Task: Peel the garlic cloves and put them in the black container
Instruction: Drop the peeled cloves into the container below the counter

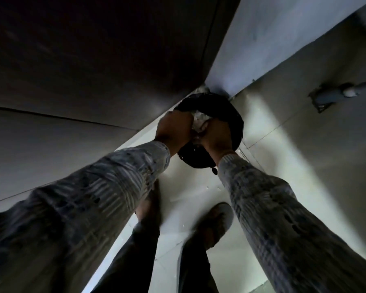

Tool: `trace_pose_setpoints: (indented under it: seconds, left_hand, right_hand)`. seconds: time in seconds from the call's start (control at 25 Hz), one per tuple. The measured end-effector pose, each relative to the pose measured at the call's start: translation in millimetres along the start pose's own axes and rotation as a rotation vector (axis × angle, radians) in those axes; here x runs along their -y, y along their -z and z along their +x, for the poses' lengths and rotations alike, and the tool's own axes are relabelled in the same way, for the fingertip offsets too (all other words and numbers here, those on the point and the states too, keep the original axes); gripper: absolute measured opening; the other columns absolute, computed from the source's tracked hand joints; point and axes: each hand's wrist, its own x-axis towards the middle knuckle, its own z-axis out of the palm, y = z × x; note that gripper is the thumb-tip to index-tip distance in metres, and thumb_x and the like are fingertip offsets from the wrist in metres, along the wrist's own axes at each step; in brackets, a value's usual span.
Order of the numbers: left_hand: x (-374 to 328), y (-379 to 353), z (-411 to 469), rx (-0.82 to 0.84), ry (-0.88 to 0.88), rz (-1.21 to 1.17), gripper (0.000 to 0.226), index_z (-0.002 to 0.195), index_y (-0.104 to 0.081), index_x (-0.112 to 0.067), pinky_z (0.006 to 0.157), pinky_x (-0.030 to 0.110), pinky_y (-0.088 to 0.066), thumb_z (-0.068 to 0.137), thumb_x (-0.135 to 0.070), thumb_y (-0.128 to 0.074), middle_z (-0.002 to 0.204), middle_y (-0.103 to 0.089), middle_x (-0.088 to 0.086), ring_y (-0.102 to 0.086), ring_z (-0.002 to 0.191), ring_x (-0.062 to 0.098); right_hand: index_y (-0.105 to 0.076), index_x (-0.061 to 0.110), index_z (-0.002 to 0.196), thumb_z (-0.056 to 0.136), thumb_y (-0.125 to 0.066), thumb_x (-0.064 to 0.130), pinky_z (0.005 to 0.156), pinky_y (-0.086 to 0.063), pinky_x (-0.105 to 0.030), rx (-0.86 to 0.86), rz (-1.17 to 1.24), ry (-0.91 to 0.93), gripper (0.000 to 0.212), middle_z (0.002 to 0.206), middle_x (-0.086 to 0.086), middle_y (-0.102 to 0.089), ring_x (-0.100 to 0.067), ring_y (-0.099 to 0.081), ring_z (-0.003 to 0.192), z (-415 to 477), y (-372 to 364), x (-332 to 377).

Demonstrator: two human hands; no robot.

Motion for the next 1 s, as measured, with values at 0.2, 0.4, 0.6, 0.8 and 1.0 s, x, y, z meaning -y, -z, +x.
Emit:
trace_pose_setpoints:
  seconds: [0.2, 0.4, 0.6, 0.8, 1.0]
  left_hand:
    - [1, -14, 4, 0.067, -0.099, 0.036, 0.033, 0.124, -0.065, -0.009, 0.085, 0.044, -0.049, 0.098, -0.027, -0.056, 0.122, -0.066, 0.020, -0.063, 0.114, 0.043]
    - [-12, -8, 2, 0.049, -0.166, 0.134, 0.032, 0.124, -0.066, -0.017, 0.076, 0.038, -0.048, 0.099, -0.031, -0.054, 0.126, -0.066, 0.012, -0.067, 0.108, 0.035]
    - [-6, 20, -19, 0.015, -0.041, 0.209, 0.058, 0.098, -0.073, -0.021, 0.075, 0.038, -0.045, 0.082, -0.069, -0.045, 0.087, -0.073, 0.008, -0.071, 0.085, 0.036]
    - [-10, 78, -84, -0.033, -0.136, 0.009, 0.081, 0.142, -0.050, -0.027, 0.099, 0.054, -0.051, 0.066, -0.054, -0.052, 0.138, -0.057, 0.009, -0.057, 0.123, 0.039]
    - [-70, 193, -183, -0.041, -0.190, -0.211, 0.095, 0.151, -0.040, -0.031, 0.110, 0.045, -0.047, 0.061, -0.058, -0.058, 0.151, -0.044, 0.005, -0.050, 0.134, 0.033]
  right_hand:
    - [-0.069, 0.005, 0.127, 0.080, -0.029, 0.059, 0.116, -0.038, -0.045, 0.007, -0.084, 0.171, 0.082, 0.131, -0.022, -0.067, -0.038, -0.059, 0.128, 1, -10, -8]
    - [-0.067, 0.007, 0.127, 0.096, -0.051, 0.032, 0.112, -0.040, -0.041, 0.015, -0.098, 0.146, 0.044, 0.131, -0.018, -0.066, -0.036, -0.059, 0.127, 4, -7, -2]
    - [-0.067, 0.020, 0.130, 0.083, -0.063, 0.048, 0.107, -0.045, -0.040, -0.012, 0.017, 0.115, 0.055, 0.132, -0.012, -0.067, -0.032, -0.059, 0.127, -19, 29, -3]
    - [-0.039, 0.020, 0.157, 0.076, -0.079, 0.021, 0.121, -0.033, -0.043, -0.011, 0.085, 0.207, 0.090, 0.160, -0.012, -0.039, -0.032, -0.032, 0.149, -114, 116, 12]
    - [-0.044, 0.012, 0.154, 0.074, -0.080, 0.016, 0.112, -0.044, -0.050, -0.174, 0.240, 0.186, 0.088, 0.155, -0.016, -0.046, -0.040, -0.046, 0.137, -251, 217, 38]
